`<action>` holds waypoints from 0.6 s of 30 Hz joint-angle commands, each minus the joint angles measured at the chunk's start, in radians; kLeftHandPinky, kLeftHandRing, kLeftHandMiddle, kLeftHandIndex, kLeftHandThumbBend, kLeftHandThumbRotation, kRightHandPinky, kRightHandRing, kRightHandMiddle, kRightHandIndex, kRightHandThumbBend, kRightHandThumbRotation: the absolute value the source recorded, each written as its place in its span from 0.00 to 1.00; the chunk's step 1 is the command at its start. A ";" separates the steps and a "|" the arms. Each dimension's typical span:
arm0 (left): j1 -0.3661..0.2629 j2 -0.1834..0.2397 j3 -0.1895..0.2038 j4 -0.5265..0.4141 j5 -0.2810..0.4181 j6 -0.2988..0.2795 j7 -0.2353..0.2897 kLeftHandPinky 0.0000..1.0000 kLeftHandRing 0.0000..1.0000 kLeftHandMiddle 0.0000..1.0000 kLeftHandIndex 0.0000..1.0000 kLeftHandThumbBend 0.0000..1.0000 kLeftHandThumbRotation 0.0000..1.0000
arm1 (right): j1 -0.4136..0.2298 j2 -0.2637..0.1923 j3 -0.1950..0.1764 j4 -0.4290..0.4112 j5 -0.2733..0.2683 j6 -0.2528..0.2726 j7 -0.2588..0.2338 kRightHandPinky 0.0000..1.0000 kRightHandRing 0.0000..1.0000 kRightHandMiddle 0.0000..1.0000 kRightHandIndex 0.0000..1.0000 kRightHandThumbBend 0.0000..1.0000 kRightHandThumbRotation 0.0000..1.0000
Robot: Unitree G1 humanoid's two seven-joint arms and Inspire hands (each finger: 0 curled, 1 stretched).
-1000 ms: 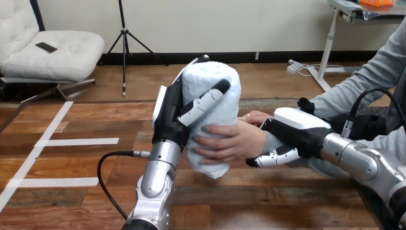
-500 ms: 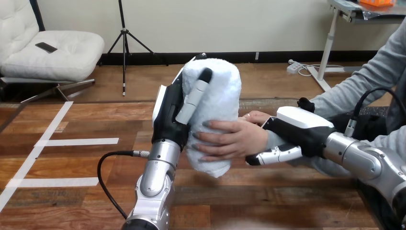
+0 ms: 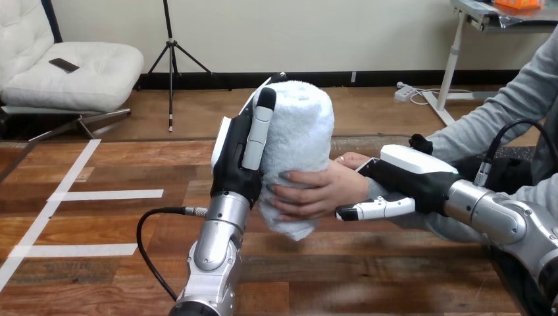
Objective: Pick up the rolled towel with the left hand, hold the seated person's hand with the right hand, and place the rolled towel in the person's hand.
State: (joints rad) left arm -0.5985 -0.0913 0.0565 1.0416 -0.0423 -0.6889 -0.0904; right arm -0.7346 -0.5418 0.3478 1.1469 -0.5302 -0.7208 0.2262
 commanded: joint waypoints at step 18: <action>-0.026 -0.001 0.004 -0.069 -0.012 -0.003 -0.006 0.97 0.95 0.94 0.90 1.00 1.00 | -0.061 -0.011 -0.001 -0.059 0.006 0.009 0.067 0.65 0.78 0.80 0.84 1.00 1.00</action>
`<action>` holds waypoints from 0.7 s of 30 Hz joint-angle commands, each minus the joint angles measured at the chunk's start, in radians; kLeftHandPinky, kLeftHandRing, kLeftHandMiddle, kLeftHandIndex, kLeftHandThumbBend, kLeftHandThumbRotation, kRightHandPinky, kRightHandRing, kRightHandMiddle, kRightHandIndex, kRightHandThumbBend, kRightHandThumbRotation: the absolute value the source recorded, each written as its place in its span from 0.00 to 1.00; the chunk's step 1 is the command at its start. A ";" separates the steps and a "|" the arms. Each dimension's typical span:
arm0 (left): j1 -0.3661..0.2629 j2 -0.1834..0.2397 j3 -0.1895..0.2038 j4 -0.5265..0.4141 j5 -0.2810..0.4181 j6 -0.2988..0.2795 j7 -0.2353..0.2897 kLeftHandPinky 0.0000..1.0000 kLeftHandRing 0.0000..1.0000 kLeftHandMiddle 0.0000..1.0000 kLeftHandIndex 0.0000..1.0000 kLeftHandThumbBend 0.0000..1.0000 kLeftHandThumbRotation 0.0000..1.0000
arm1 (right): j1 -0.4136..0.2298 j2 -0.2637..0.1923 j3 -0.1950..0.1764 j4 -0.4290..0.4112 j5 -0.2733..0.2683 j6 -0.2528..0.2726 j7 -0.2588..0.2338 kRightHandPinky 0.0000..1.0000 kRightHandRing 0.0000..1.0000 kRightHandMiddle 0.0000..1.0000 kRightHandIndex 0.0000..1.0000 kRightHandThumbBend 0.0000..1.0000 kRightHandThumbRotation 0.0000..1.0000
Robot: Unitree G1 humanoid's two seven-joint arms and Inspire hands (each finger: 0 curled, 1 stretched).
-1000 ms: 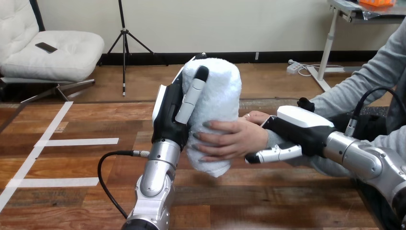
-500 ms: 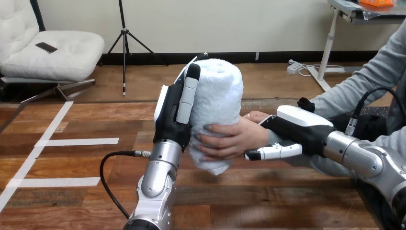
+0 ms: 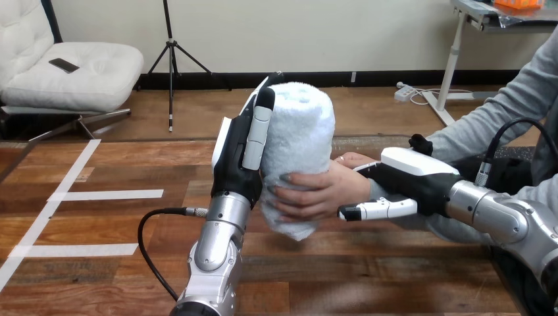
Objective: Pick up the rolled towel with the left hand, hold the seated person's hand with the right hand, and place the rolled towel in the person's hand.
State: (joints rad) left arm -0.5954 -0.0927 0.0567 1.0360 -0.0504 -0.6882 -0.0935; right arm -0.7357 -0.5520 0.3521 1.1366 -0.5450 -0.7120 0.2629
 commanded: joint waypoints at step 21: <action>0.069 0.020 -0.005 -0.217 -0.004 0.000 -0.014 0.95 0.94 0.93 0.89 1.00 1.00 | 0.008 -0.040 -0.065 -0.143 0.167 -0.013 0.167 0.69 0.81 0.83 0.85 1.00 1.00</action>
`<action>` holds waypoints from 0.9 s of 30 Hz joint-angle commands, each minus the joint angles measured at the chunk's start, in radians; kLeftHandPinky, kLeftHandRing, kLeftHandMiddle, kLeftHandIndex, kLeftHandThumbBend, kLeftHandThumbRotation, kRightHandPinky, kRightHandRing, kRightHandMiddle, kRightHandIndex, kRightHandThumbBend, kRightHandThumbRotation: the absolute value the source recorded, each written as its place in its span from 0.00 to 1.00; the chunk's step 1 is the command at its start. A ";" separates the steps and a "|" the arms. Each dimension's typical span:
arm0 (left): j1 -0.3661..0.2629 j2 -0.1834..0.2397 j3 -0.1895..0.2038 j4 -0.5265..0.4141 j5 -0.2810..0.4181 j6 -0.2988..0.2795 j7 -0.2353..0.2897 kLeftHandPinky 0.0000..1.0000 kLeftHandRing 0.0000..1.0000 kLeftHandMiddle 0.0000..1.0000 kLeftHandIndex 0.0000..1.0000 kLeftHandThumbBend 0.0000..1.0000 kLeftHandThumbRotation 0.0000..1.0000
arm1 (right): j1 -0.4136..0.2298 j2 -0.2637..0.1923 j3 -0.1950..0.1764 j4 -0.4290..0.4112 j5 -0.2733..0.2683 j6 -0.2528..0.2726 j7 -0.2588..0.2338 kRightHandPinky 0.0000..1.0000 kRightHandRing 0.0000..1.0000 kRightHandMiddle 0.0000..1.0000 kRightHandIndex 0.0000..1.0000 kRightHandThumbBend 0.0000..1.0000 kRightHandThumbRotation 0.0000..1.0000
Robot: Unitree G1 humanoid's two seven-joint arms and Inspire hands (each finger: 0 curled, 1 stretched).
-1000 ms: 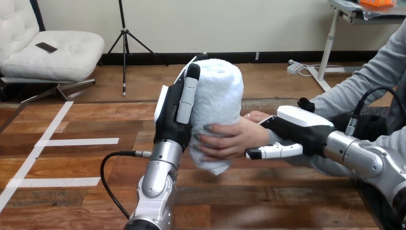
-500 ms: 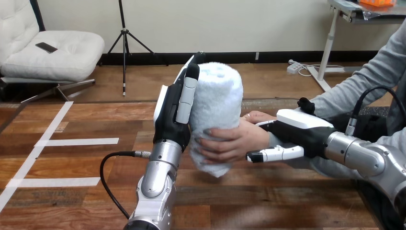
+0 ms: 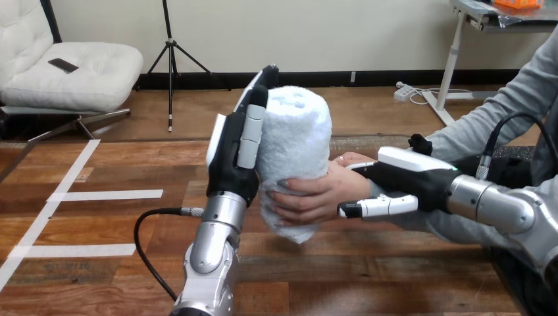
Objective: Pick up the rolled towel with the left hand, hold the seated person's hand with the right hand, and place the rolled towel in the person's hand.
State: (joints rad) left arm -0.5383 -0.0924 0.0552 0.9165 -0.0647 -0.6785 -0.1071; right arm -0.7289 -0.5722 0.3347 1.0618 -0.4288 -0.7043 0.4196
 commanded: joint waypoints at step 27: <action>0.318 0.113 -0.005 -0.523 -0.019 0.085 -0.086 0.89 0.90 0.90 0.86 0.99 1.00 | 0.181 -0.044 -0.199 -0.272 0.307 0.014 0.085 0.78 0.86 0.88 0.88 1.00 1.00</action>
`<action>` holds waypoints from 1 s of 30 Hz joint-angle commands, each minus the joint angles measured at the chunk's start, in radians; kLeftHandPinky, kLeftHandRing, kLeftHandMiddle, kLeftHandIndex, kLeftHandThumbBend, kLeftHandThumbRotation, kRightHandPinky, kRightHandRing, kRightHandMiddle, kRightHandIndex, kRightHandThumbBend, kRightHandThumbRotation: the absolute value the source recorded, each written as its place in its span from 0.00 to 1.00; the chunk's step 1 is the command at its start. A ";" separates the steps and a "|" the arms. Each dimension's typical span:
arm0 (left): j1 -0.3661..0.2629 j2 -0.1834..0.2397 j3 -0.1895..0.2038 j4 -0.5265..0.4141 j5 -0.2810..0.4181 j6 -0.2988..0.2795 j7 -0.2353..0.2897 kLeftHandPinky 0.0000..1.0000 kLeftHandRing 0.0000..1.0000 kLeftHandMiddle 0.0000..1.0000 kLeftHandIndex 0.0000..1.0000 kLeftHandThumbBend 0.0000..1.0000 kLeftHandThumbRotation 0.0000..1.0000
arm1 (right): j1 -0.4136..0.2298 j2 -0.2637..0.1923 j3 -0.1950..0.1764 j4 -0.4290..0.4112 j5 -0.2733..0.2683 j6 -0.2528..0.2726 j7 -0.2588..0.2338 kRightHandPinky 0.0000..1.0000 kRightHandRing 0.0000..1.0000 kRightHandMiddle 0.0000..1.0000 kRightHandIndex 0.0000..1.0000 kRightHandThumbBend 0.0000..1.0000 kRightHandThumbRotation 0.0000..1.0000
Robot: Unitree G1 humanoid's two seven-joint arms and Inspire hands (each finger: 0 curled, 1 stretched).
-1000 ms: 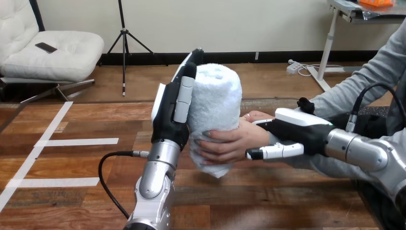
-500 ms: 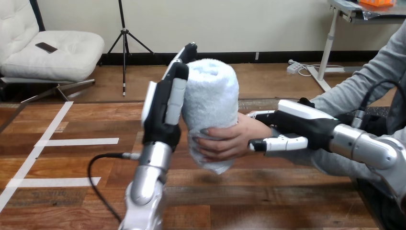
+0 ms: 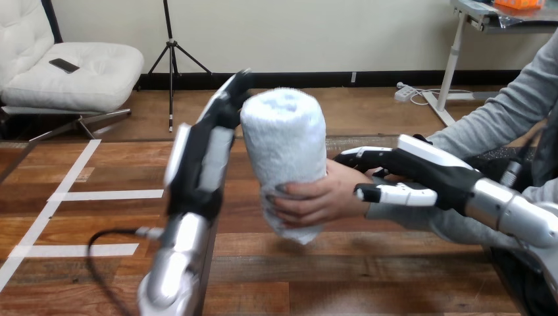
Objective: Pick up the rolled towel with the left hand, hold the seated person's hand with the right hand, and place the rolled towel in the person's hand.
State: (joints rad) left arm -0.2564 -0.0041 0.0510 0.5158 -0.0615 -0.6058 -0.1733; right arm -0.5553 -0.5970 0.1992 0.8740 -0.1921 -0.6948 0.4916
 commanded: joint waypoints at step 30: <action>0.396 0.102 0.014 -0.476 -0.111 0.007 -0.100 0.90 0.89 0.88 0.85 0.94 1.00 | 0.287 0.139 -0.213 -0.486 0.373 0.085 -0.032 0.96 0.96 0.95 0.96 1.00 1.00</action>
State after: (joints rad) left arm 0.1110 0.0792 0.0595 0.1384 -0.1527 -0.5676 -0.2597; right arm -0.2716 -0.5292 0.0273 0.4872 0.0954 -0.5889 0.4615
